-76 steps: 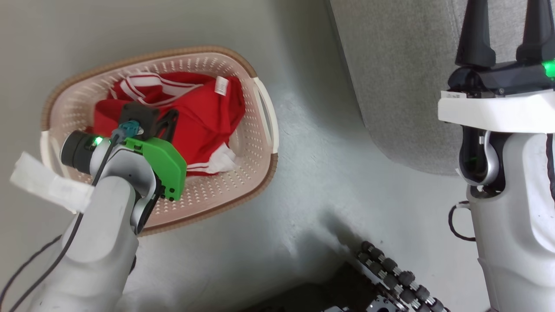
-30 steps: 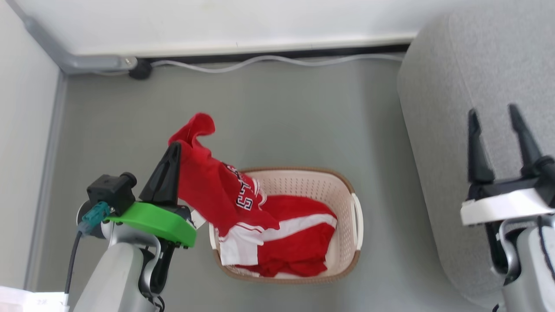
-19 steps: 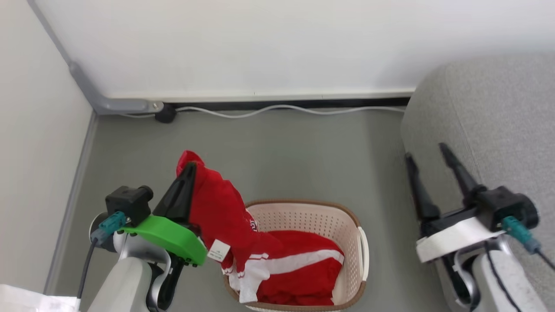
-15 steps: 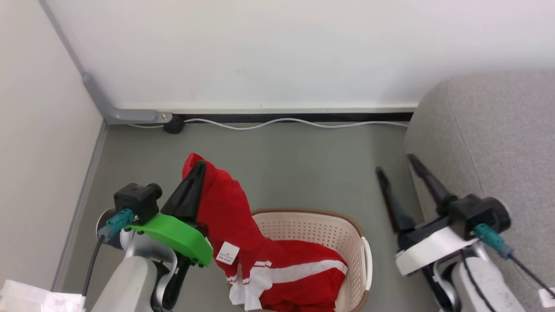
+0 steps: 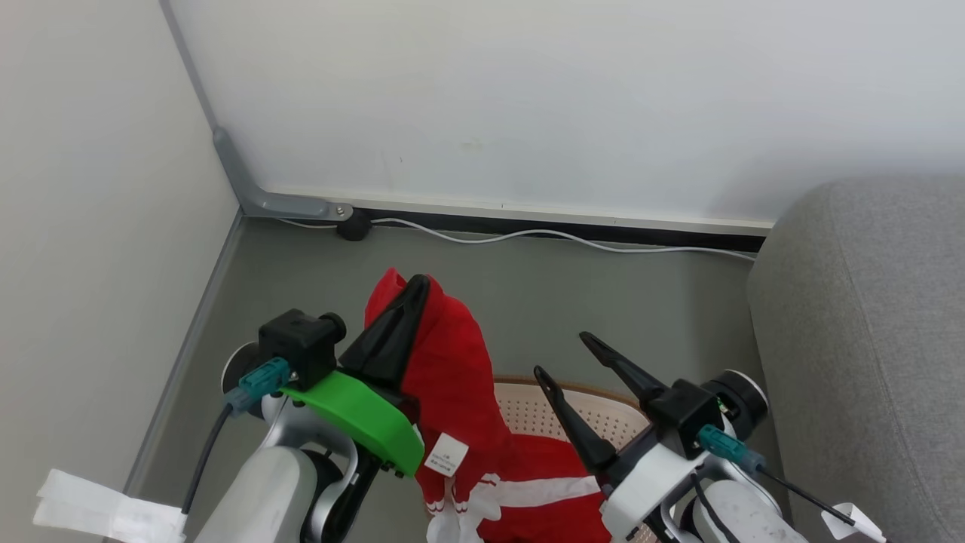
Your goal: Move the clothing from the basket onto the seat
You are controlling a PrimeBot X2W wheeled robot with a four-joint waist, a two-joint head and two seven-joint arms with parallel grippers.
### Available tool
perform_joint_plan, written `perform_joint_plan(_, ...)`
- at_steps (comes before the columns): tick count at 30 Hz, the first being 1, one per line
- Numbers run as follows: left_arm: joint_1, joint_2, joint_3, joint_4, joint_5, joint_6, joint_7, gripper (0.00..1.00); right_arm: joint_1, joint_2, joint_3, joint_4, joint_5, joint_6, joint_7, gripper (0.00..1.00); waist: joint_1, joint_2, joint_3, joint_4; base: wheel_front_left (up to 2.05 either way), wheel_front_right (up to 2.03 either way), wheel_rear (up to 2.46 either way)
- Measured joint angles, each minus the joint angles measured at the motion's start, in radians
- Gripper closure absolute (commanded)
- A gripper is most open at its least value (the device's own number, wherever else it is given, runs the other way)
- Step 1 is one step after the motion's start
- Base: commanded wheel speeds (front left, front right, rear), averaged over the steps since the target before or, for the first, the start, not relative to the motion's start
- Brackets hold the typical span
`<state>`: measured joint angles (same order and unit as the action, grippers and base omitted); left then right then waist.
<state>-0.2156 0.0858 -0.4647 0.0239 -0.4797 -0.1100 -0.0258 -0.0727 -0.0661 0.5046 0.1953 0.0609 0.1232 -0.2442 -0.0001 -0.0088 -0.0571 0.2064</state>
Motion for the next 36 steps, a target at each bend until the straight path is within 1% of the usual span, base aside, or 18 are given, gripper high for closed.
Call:
perform_joint_plan(11, 0.015, -0.011, -0.088, -0.103, -0.009, -0.001, 0.044, 1.00, -0.062, 0.005, 0.078, 0.078, 0.024, 0.000, 0.006, 0.00, 0.0000, 0.0000, 0.002, 0.041, 0.00, 0.00, 0.00)
perform_joint_plan(15, 0.018, -0.014, -0.137, -0.138, -0.022, -0.004, 0.062, 1.00, -0.084, 0.004, 0.100, 0.113, 0.061, 0.000, 0.007, 0.00, 0.0000, 0.0000, 0.004, 0.052, 0.00, 0.00, 0.00)
perform_joint_plan(17, 0.019, -0.016, -0.154, -0.151, -0.022, -0.004, 0.071, 1.00, -0.092, 0.003, 0.135, 0.130, 0.079, 0.000, 0.012, 0.00, 0.0001, 0.0000, 0.004, 0.056, 0.00, 0.00, 0.00)
perform_joint_plan(18, 0.019, -0.016, -0.154, -0.151, -0.022, -0.004, 0.071, 1.00, -0.092, 0.003, 0.135, 0.130, 0.079, 0.000, 0.012, 0.00, 0.0001, 0.0000, 0.004, 0.056, 0.00, 0.00, 0.00)
perform_joint_plan(21, 0.020, -0.016, -0.174, -0.166, -0.034, -0.004, 0.078, 1.00, -0.100, 0.007, 0.183, 0.151, 0.121, 0.001, 0.023, 0.00, 0.0001, 0.0000, 0.004, 0.058, 0.00, 0.00, 0.00)
perform_joint_plan(22, 0.021, -0.016, -0.181, -0.171, -0.049, -0.004, 0.079, 1.00, -0.103, 0.007, 0.194, 0.160, 0.135, 0.001, 0.028, 0.44, 0.0000, 0.0000, 0.004, 0.059, 0.00, 0.00, 0.00)
perform_joint_plan(23, 0.021, -0.016, -0.187, -0.175, -0.056, -0.004, 0.084, 1.00, -0.103, 0.007, 0.205, 0.168, 0.148, 0.001, 0.035, 0.65, 0.0000, 0.0000, 0.004, 0.059, 0.00, 0.00, 0.00)
perform_joint_plan(24, 0.021, -0.016, -0.191, -0.178, -0.057, -0.004, 0.087, 1.00, -0.104, 0.006, 0.215, 0.175, 0.165, 0.001, 0.038, 1.00, 0.0000, 0.0000, 0.004, 0.059, 0.00, 0.00, 0.00)
perform_joint_plan(29, 0.033, -0.016, -0.183, -0.198, -0.059, -0.004, 0.087, 1.00, -0.112, 0.006, 0.282, 0.182, 0.235, 0.001, 0.038, 1.00, 0.0001, 0.0000, 0.003, 0.052, 0.00, 0.00, 0.00)
perform_joint_plan(30, 0.041, -0.016, -0.178, -0.199, -0.059, -0.002, 0.087, 0.95, -0.116, 0.007, 0.286, 0.179, 0.246, 0.001, 0.037, 1.00, 0.0000, 0.0000, 0.004, 0.048, 0.00, 0.00, 0.00)
perform_joint_plan(31, 0.048, -0.016, -0.173, -0.200, -0.059, 0.002, 0.088, 0.68, -0.121, 0.006, 0.284, 0.175, 0.256, 0.001, 0.036, 1.00, 0.0000, 0.0000, 0.004, 0.043, 0.00, 0.00, 0.00)
perform_joint_plan(32, 0.054, -0.016, -0.160, -0.201, -0.058, 0.010, 0.087, 0.27, -0.127, 0.006, 0.279, 0.170, 0.261, 0.001, 0.036, 1.00, 0.0000, 0.0000, 0.005, 0.037, 0.00, 0.00, 0.00)
perform_joint_plan(33, 0.059, -0.014, -0.146, -0.202, -0.058, 0.019, 0.086, 0.00, -0.131, 0.005, 0.272, 0.165, 0.266, 0.001, 0.034, 1.00, 0.0001, 0.0000, 0.005, 0.031, 0.00, 0.00, 0.00)
perform_joint_plan(36, 0.076, 0.004, -0.107, -0.202, -0.054, 0.041, 0.085, 0.00, -0.146, 0.005, 0.239, 0.142, 0.275, 0.001, 0.025, 1.00, 0.0000, 0.0000, 0.008, 0.007, 0.00, 0.00, 0.00)
